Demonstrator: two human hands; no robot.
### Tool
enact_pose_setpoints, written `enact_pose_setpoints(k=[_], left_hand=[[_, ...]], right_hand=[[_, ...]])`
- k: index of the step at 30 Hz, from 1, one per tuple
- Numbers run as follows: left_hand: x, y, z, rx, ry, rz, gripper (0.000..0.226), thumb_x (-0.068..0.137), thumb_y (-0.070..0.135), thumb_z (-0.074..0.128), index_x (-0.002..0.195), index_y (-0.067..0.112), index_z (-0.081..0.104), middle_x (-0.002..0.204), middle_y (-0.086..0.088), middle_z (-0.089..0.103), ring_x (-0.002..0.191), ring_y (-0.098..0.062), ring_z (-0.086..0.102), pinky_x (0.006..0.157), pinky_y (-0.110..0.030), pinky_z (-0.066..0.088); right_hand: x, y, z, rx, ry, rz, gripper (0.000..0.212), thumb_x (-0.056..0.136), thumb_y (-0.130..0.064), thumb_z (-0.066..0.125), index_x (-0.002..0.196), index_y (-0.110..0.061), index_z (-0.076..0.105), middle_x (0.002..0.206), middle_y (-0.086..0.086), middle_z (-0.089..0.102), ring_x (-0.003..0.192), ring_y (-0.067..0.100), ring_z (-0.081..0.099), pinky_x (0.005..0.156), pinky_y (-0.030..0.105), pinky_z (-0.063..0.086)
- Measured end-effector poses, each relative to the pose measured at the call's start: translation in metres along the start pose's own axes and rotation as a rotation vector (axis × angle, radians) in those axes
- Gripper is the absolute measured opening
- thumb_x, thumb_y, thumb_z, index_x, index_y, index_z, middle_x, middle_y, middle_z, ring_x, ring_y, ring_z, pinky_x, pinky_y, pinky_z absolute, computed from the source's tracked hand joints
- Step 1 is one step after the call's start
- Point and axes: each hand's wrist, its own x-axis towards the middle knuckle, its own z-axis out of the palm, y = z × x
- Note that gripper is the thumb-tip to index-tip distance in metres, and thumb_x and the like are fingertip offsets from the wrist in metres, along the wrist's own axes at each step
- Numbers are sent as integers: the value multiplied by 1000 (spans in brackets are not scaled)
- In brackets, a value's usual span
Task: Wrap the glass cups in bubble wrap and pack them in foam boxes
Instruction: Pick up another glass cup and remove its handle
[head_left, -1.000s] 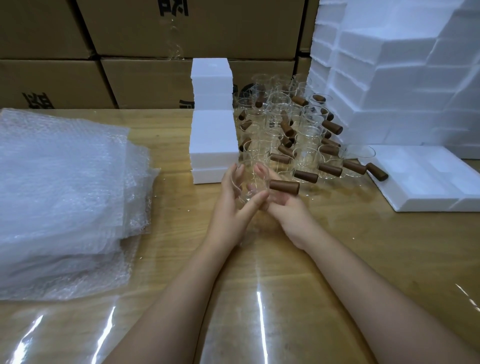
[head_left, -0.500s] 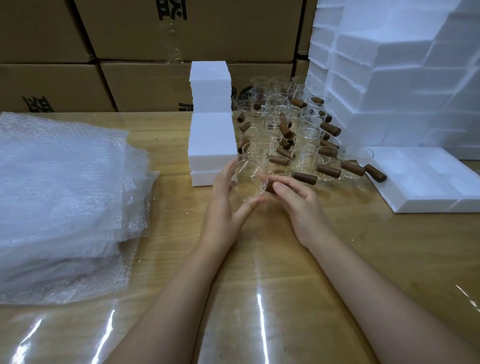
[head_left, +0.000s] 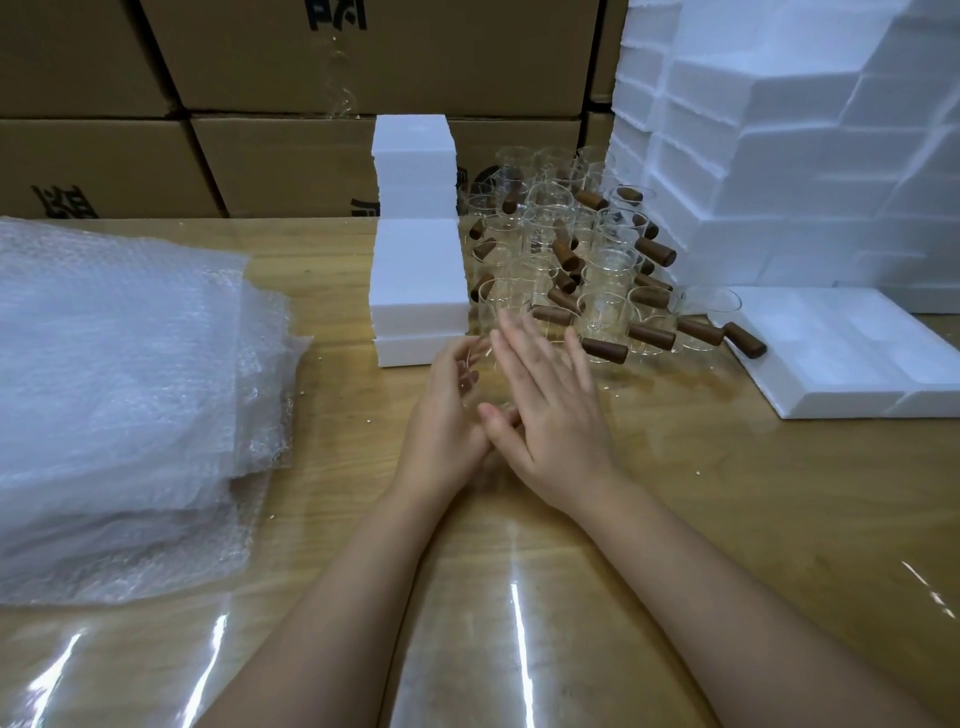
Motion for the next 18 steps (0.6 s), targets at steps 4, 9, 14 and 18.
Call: enact_pose_setpoints(k=[4, 9, 14, 18], left_hand=[[-2, 0, 1, 29, -34, 1, 55, 77, 36, 54, 128, 31, 33, 126, 14, 47, 115, 4, 52, 95, -11, 41], [1, 1, 0, 70, 11, -2, 53, 79, 23, 52, 131, 24, 37, 120, 9, 49, 106, 13, 48, 87, -6, 40], [3, -2, -5, 58, 80, -72, 61, 83, 18, 58, 140, 9, 39, 133, -5, 50, 123, -12, 49, 103, -23, 40], [5, 0, -7, -13, 189, -120, 60, 76, 24, 62, 132, 7, 47, 125, -9, 56, 116, -20, 56, 100, -43, 47]], right_hand=[[2, -1, -1, -37, -1, -93, 52, 97, -31, 37, 143, -5, 39, 153, 7, 30, 144, 21, 22, 117, 50, 12], [5, 0, -4, 37, 0, -221, 44, 98, -20, 39, 138, -5, 46, 148, 7, 40, 140, 21, 33, 116, 51, 18], [3, 1, -3, 95, 102, -279, 37, 94, -23, 48, 127, -9, 60, 136, 3, 54, 132, 18, 45, 114, 56, 17], [2, 3, -2, 58, 231, -269, 31, 94, -20, 50, 117, -9, 68, 127, 2, 62, 123, 16, 54, 111, 58, 22]])
